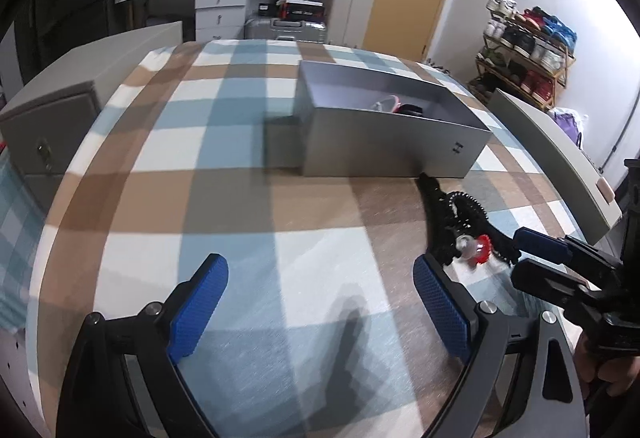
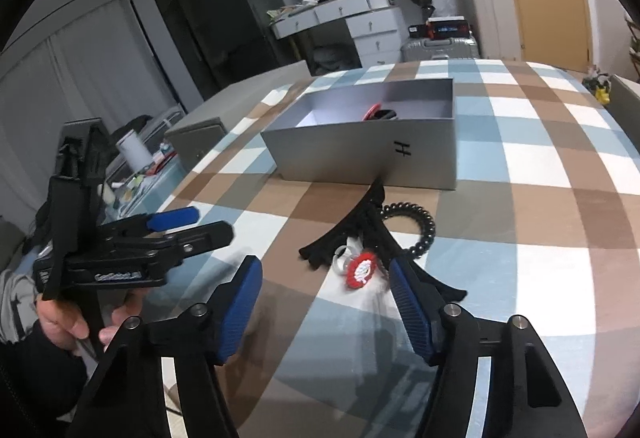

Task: Organize jewelry
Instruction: 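Grasp the red-and-white hair tie with the right tool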

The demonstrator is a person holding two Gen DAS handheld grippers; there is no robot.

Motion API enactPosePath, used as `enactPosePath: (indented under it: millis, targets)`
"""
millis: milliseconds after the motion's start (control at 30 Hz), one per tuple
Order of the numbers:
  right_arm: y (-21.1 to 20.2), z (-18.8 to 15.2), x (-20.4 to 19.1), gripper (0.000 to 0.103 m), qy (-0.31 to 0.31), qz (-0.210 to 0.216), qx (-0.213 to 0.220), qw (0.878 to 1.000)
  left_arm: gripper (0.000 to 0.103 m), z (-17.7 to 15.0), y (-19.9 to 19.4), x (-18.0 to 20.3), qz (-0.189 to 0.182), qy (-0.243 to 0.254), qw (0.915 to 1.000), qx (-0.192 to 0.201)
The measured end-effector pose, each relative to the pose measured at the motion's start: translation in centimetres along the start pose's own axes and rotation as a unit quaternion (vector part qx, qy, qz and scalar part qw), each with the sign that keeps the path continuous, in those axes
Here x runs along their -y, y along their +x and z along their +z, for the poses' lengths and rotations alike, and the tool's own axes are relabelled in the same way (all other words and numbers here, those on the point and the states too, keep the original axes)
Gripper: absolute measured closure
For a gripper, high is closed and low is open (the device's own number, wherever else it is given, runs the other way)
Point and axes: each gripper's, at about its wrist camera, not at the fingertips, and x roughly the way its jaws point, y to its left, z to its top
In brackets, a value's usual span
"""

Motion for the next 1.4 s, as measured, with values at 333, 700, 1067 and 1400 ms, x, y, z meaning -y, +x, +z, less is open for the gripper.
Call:
enactPosePath:
  millis: [333, 700, 1067, 1400]
  targets:
    - [2.4, 0.5, 0.1, 0.066, 0.014, -0.026, -0.044, 0.999, 0.012, -0.7, -0.3, 0.5, -0.014, 0.026, 0.9996, -0.004]
    - [2.8, 0.4, 1.1, 0.089, 0.031, -0.044, -0.050, 0.997, 0.012, -0.6, -0.4, 0.0, -0.015, 0.017, 0.9997, -0.005]
    - [-0.8, 0.4, 1.7, 0.096, 0.050, 0.002, 0.000, 0.999, 0.012, 0.4, -0.5, 0.9, -0.011, 0.027, 0.9996, -0.001]
    - [-4.0, 1.3, 4.8, 0.096, 0.071, -0.016, 0.054, 0.996, 0.012, 2.2, 1.9, 4.7, -0.028, 0.075, 0.9964, -0.026]
